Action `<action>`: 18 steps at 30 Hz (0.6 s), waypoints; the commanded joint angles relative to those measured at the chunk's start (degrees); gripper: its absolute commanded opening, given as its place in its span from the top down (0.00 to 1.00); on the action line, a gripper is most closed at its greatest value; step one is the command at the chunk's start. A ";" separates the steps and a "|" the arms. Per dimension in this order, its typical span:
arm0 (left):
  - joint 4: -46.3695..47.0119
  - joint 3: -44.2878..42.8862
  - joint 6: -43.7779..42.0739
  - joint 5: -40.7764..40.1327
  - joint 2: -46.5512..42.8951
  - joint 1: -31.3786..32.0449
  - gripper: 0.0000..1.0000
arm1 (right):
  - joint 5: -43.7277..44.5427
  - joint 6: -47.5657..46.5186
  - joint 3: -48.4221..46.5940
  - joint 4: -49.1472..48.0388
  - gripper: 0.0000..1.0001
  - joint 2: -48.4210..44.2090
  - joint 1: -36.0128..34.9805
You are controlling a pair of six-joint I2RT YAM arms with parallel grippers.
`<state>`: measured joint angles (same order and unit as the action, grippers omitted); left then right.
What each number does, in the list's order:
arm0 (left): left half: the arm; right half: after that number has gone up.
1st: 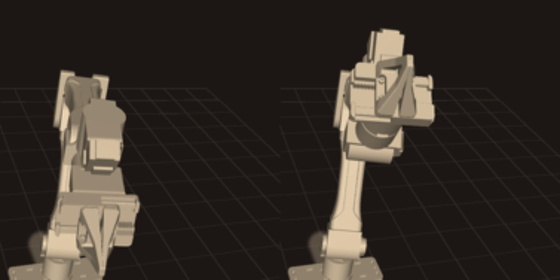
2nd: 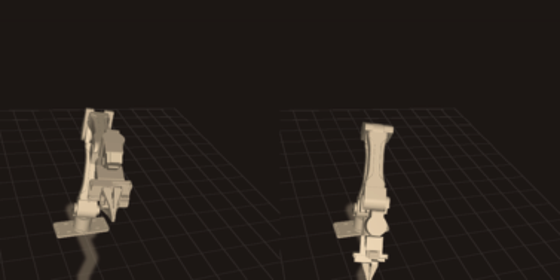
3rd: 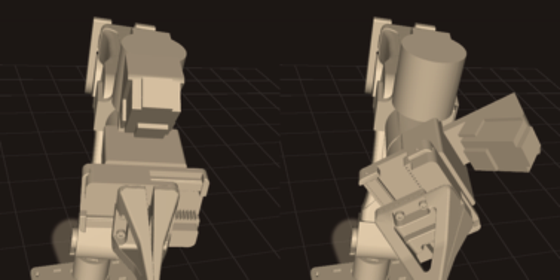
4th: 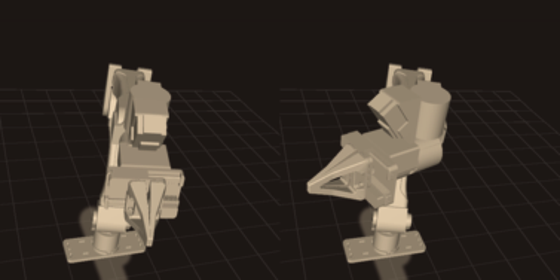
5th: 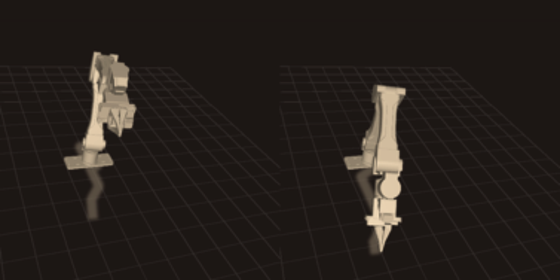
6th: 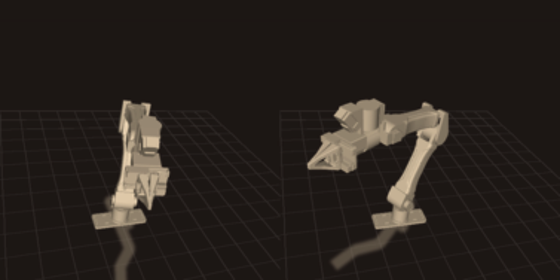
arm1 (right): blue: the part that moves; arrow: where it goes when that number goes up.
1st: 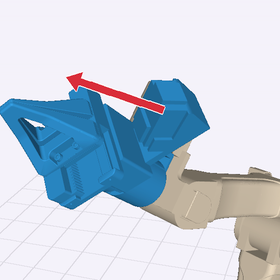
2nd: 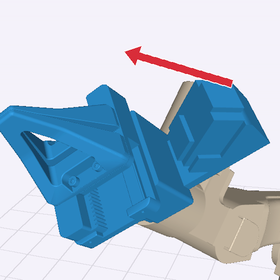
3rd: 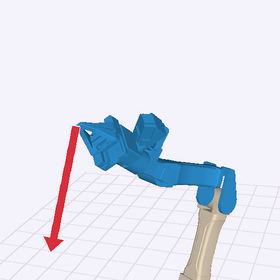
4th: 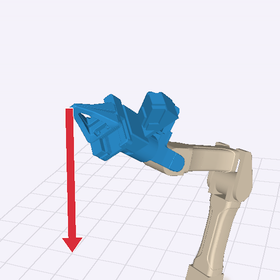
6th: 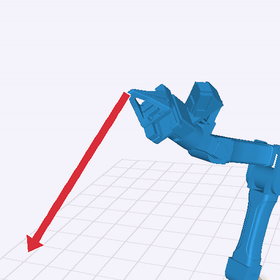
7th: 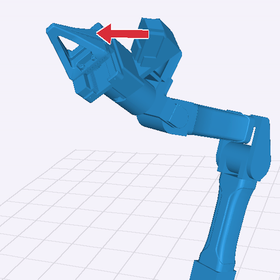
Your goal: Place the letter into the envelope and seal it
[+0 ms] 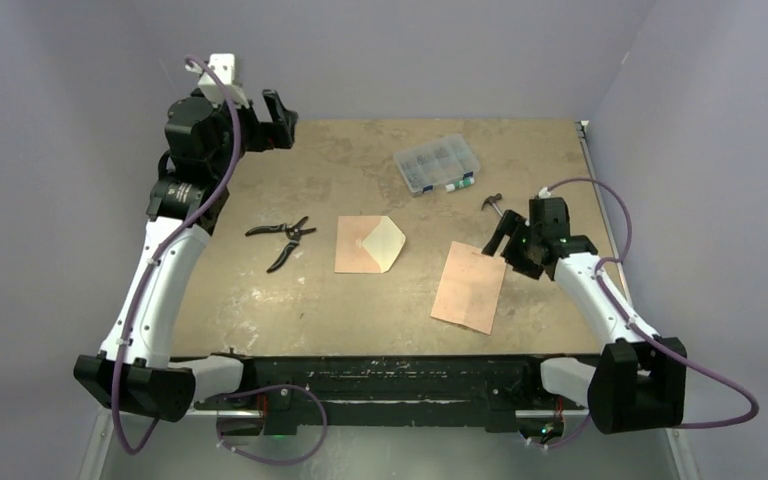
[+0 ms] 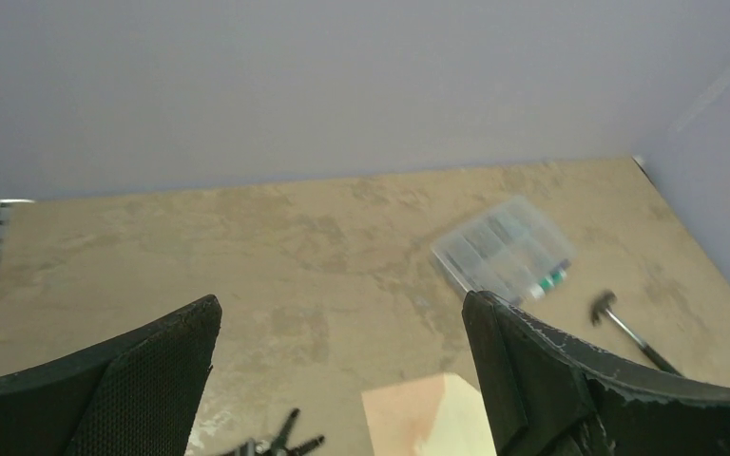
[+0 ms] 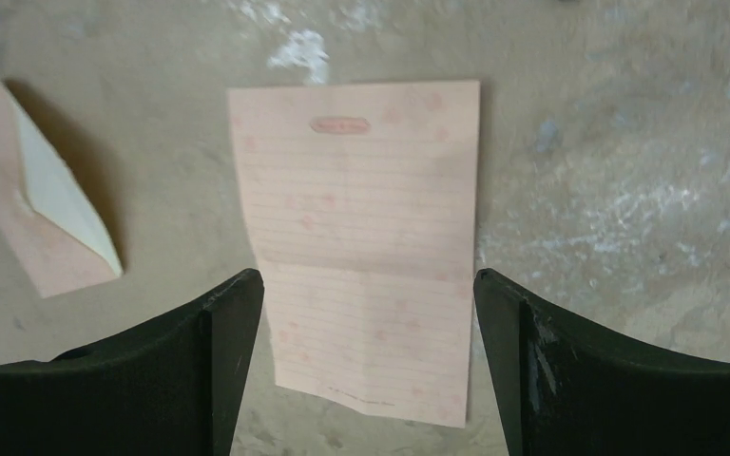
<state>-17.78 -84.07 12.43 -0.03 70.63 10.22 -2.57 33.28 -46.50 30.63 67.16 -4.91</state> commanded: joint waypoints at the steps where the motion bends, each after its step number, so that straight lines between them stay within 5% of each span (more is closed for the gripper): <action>1: 1.87 4.49 1.73 21.99 1.14 0.08 0.01 | 2.35 1.14 3.11 -1.68 0.15 0.09 0.65; 4: 7.92 7.55 8.75 33.00 4.35 3.16 0.02 | 3.62 -0.44 1.94 -5.98 0.14 3.23 1.84; 12: 14.03 7.37 11.15 31.83 18.40 24.34 0.09 | -0.31 -1.04 -2.39 -8.57 0.14 10.88 3.71; 18: 10.28 1.70 6.41 30.52 32.06 34.79 0.30 | -0.58 -1.08 1.63 -11.64 0.17 8.98 7.07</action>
<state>-7.94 -78.35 21.21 30.13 97.06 40.58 -2.66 32.51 -46.98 22.79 78.52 -0.49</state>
